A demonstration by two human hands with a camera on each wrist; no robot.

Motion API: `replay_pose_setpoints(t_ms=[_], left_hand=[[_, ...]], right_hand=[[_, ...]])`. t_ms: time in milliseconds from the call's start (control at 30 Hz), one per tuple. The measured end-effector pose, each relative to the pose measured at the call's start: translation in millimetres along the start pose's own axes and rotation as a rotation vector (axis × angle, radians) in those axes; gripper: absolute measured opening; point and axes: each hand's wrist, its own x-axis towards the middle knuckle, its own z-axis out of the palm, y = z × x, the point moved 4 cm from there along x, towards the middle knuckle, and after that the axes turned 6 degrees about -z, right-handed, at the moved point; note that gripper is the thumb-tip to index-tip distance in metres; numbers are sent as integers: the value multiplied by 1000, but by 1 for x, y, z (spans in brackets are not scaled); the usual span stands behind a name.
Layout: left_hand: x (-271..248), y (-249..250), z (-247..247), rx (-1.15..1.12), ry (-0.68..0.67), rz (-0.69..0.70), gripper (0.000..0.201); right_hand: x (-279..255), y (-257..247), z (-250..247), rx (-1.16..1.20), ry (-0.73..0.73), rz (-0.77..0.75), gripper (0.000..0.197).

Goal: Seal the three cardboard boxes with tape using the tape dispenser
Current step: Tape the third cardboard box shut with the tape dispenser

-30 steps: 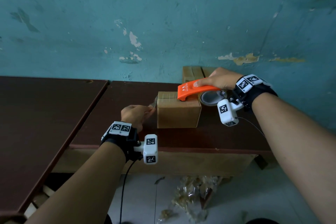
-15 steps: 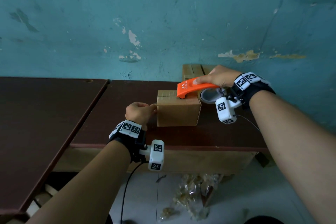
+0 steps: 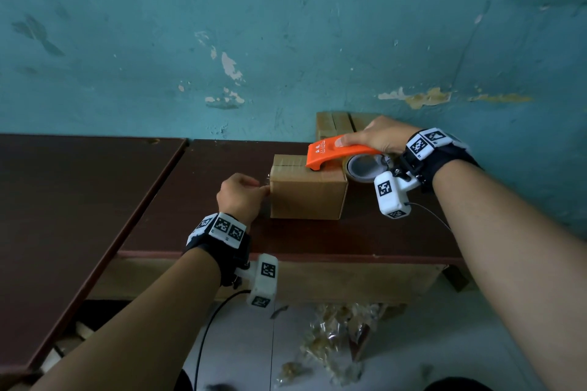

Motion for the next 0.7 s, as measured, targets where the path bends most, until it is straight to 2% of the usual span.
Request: replay_pose_setpoints(t_ms=[100,300,433,700], left_hand=[[-2,9,4,-49,-35,111,16],[-3,16,2,-123,-44,196,20],[-5,14,0,-142,-8,212,18],[-4,12,11,-139,-121,166,22]], right_hand=[[0,2,0,6,8,0,71],[2,2,1,10,4,-1,71],[1,1,1,10,0,-1,67],[2,1,2,10,8,6,67]])
